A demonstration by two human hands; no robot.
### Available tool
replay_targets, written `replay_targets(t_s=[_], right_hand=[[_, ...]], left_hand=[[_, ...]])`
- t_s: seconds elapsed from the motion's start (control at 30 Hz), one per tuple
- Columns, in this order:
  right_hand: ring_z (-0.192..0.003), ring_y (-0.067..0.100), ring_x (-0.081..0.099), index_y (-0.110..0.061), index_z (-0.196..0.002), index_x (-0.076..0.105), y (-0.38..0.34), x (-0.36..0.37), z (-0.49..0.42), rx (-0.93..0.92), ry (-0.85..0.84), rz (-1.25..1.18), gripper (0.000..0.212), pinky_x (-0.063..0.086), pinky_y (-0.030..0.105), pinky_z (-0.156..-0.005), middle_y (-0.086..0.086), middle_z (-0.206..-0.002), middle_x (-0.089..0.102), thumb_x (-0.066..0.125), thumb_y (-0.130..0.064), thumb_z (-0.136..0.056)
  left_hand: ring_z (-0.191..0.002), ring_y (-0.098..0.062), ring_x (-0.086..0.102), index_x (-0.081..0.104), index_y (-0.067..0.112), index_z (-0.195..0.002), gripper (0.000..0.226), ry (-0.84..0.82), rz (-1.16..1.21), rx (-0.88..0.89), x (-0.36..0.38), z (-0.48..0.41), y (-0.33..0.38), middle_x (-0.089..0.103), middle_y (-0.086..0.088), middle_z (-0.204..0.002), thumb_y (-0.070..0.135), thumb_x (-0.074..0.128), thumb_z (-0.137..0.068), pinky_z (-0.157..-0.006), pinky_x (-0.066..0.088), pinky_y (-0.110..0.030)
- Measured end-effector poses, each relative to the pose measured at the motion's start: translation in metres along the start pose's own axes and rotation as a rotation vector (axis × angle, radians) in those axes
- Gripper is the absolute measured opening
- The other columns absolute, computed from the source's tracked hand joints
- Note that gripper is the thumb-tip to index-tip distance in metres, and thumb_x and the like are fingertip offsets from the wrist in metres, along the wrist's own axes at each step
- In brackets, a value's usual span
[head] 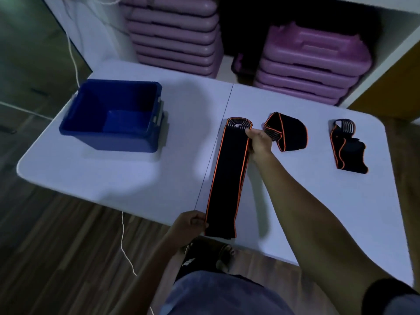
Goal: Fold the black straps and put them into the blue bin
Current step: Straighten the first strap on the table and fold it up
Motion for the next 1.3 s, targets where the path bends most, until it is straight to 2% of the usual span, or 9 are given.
replay_targets(t_s=[0.1,0.2,0.3,0.47,0.6,0.83,0.93,1.13,1.3], right_hand=[[-0.081,0.026,0.064,-0.006,-0.085,0.068,0.022,-0.010,-0.004,0.042,0.055,0.021,0.006,0.056,0.038,-0.081,0.009,-0.082,0.067,0.069,-0.003,-0.079],[-0.088,0.028,0.066,-0.014,-0.072,0.067,0.034,-0.023,-0.008,0.051,0.136,0.151,0.009,0.056,0.040,-0.087,0.010,-0.084,0.069,0.070,-0.007,-0.077],[-0.078,0.024,0.062,-0.005,-0.081,0.070,0.025,-0.028,-0.005,0.023,0.194,0.324,0.009,0.049,0.029,-0.069,0.011,-0.081,0.066,0.065,-0.011,-0.078],[-0.060,0.023,0.050,-0.012,-0.056,0.051,0.022,-0.027,0.007,0.040,0.133,0.263,0.023,0.041,0.031,-0.058,0.007,-0.060,0.051,0.062,-0.009,-0.075],[-0.042,0.020,0.042,-0.008,-0.073,0.059,0.036,-0.036,0.020,0.107,0.074,0.117,0.010,0.038,0.026,-0.046,0.010,-0.057,0.050,0.060,-0.003,-0.082],[-0.033,0.014,0.038,-0.010,-0.075,0.058,0.050,-0.039,0.030,0.105,-0.001,0.088,0.012,0.034,0.024,-0.046,0.008,-0.052,0.048,0.058,-0.006,-0.086],[-0.034,0.013,0.039,-0.007,-0.085,0.059,0.044,-0.036,0.026,0.081,0.014,0.075,0.003,0.035,0.023,-0.042,0.009,-0.056,0.050,0.061,-0.006,-0.087],[-0.048,0.018,0.046,-0.013,-0.077,0.057,0.011,-0.033,0.010,-0.060,0.080,0.175,0.009,0.040,0.027,-0.045,0.012,-0.077,0.057,0.063,-0.009,-0.084],[-0.051,0.012,0.049,-0.015,-0.080,0.058,0.000,-0.027,0.011,-0.144,0.013,0.154,0.010,0.042,0.019,-0.040,0.001,-0.069,0.055,0.061,-0.011,-0.089]], left_hand=[[-0.050,-0.006,0.043,0.065,0.002,-0.083,0.008,-0.022,-0.051,-0.020,0.004,-0.005,-0.009,0.048,-0.005,-0.060,0.009,0.064,-0.085,-0.052,0.036,-0.016],[-0.041,-0.001,0.037,0.064,-0.003,-0.080,0.015,-0.035,-0.072,-0.040,0.006,-0.007,-0.007,0.042,0.001,-0.053,0.010,0.060,-0.088,-0.048,0.033,-0.016],[-0.039,0.000,0.034,0.055,0.010,-0.061,0.028,-0.081,-0.085,-0.051,0.009,-0.010,-0.007,0.038,0.008,-0.045,0.009,0.059,-0.088,-0.046,0.030,-0.017],[-0.041,-0.004,0.043,0.060,0.022,-0.055,0.035,-0.086,-0.092,-0.068,0.009,-0.014,-0.011,0.047,0.009,-0.039,0.009,0.060,-0.087,-0.049,0.035,-0.020],[-0.038,-0.003,0.045,0.063,0.022,-0.062,0.031,-0.083,-0.059,-0.061,0.007,-0.015,-0.009,0.050,0.008,-0.039,0.007,0.057,-0.089,-0.047,0.036,-0.016],[-0.040,-0.007,0.043,0.067,0.021,-0.067,0.028,-0.098,-0.031,-0.055,0.005,-0.019,-0.009,0.051,0.001,-0.045,0.008,0.056,-0.089,-0.047,0.036,-0.018],[-0.038,-0.005,0.044,0.067,0.020,-0.068,0.028,-0.101,-0.047,-0.064,0.006,-0.019,-0.008,0.051,0.003,-0.044,0.005,0.054,-0.089,-0.047,0.036,-0.018],[-0.056,-0.014,0.053,0.067,0.019,-0.069,0.026,-0.147,-0.126,-0.078,0.002,-0.020,-0.013,0.061,-0.013,-0.067,0.005,0.056,-0.087,-0.056,0.041,-0.020],[-0.041,-0.001,0.048,0.065,0.018,-0.069,0.030,-0.147,-0.146,-0.087,-0.003,-0.022,-0.014,0.057,-0.009,-0.060,-0.001,0.051,-0.088,-0.047,0.039,-0.014]])
Point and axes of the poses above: each hand's wrist, its own z-axis away from the middle knuckle, its own x-axis out of the palm, y = z × x, the point moved 10 cm from there along -z, towards the middle knuckle
